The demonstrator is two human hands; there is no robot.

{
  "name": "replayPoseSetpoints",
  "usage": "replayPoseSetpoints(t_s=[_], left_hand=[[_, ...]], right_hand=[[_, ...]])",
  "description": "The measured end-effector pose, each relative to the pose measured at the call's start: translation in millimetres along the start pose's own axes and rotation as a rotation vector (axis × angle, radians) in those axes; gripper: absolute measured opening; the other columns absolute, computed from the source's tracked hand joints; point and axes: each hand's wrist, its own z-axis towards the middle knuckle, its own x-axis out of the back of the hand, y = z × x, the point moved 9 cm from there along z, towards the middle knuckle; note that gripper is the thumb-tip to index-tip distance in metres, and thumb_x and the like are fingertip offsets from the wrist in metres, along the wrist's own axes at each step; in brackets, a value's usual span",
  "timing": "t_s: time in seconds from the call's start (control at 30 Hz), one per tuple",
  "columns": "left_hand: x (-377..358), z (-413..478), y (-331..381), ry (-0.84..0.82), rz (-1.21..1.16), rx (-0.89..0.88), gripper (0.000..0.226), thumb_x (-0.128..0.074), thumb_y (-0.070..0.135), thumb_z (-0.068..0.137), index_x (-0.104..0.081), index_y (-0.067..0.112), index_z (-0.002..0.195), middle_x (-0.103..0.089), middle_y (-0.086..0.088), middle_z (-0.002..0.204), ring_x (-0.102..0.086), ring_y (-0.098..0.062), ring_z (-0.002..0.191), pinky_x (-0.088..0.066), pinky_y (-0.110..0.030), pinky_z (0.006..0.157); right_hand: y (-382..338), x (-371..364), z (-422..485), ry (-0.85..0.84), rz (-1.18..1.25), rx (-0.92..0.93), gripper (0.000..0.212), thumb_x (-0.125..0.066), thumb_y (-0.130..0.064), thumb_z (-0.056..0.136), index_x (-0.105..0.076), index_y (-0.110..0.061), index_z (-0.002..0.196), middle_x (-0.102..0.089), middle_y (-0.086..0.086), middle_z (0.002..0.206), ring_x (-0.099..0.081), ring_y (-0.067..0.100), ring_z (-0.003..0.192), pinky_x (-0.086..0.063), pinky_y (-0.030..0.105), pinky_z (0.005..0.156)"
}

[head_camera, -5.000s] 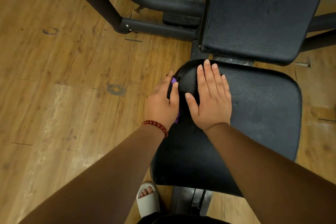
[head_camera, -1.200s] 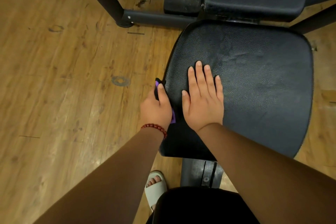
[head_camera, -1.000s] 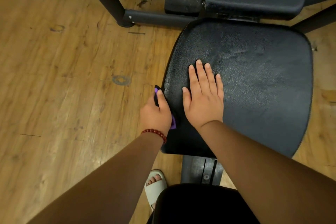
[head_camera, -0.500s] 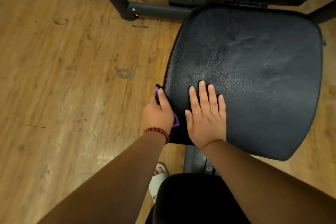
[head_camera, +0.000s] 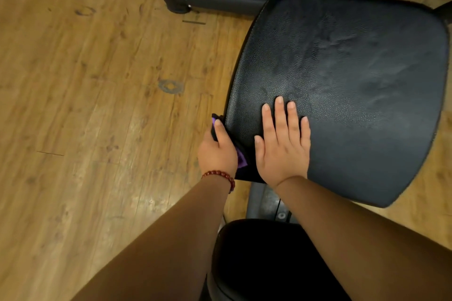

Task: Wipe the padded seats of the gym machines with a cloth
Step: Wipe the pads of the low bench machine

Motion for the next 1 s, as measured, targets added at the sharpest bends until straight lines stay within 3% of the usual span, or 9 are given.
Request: replayPoseSetpoints(t_s=[0.17,0.4,0.53,0.67,0.8,0.93,1.0], left_hand=[[2.1,-19.1,-31.2,0.016,0.003,0.069,0.042,-0.031,0.043,0.102,-0.059,0.015,0.115,-0.057,0.013,0.078,-0.053,0.003,0.069,-0.036,-0.010,0.055],[0.6,-14.5,-24.7,0.013,0.001,0.080,0.048,-0.027,0.046,0.102,-0.054,0.021,0.133,-0.048,0.024,0.079,-0.052,0.007,0.073,-0.032,-0.006,0.055],[2.0,-16.2,-33.0,-0.030,0.063,0.109,0.042,-0.027,0.045,0.103,-0.058,0.017,0.109,-0.053,0.015,0.077,-0.054,-0.002,0.073,-0.035,-0.018,0.058],[7.8,-22.5,-46.3,-0.110,0.105,0.155,0.049,-0.028,0.047,0.102,-0.059,0.014,0.119,-0.066,-0.004,0.100,-0.062,-0.023,0.096,-0.049,-0.036,0.084],[17.6,-34.1,-43.6,-0.203,0.156,0.173,0.048,-0.027,0.046,0.102,-0.057,0.016,0.126,-0.064,-0.003,0.111,-0.059,-0.023,0.107,-0.043,-0.031,0.086],[29.7,-51.6,-17.4,-0.242,0.236,0.015,0.044,-0.030,0.044,0.103,-0.056,0.017,0.127,-0.060,0.005,0.097,-0.058,-0.016,0.096,-0.044,-0.030,0.083],[33.1,-58.7,-5.6,-0.248,0.292,-0.090,0.047,-0.032,0.045,0.101,-0.055,0.016,0.130,-0.065,0.001,0.103,-0.062,-0.019,0.100,-0.048,-0.034,0.088]], right_hand=[[0.1,-1.0,0.4,-0.005,-0.015,-0.008,0.060,-0.026,-0.039,0.099,-0.014,-0.017,0.153,-0.015,0.008,0.160,-0.012,0.028,0.147,-0.002,0.045,0.119],[0.4,-2.6,-0.8,-0.009,-0.010,-0.011,0.060,-0.025,-0.039,0.100,-0.011,-0.018,0.154,-0.014,0.007,0.161,-0.010,0.027,0.148,-0.001,0.045,0.120],[0.5,-1.8,-0.8,0.001,0.004,-0.009,0.059,-0.025,-0.039,0.100,-0.014,-0.017,0.154,-0.017,0.008,0.160,-0.012,0.027,0.148,-0.003,0.045,0.119],[0.4,0.6,-0.6,-0.025,0.024,-0.017,0.058,-0.027,-0.039,0.100,-0.017,-0.018,0.153,-0.020,0.009,0.160,-0.012,0.027,0.147,-0.002,0.044,0.119],[0.1,6.6,-0.2,-0.089,0.067,-0.022,0.058,-0.029,-0.037,0.099,-0.020,-0.017,0.153,-0.020,0.009,0.160,-0.011,0.026,0.147,0.003,0.040,0.118],[2.4,15.0,-1.1,-0.209,0.165,-0.023,0.058,-0.024,-0.039,0.100,-0.019,-0.019,0.154,-0.009,0.003,0.162,-0.001,0.019,0.149,0.010,0.034,0.119],[3.7,22.3,-5.5,-0.250,0.232,-0.037,0.059,-0.020,-0.042,0.099,-0.017,-0.021,0.154,-0.003,-0.002,0.162,0.007,0.012,0.148,0.011,0.032,0.120]])
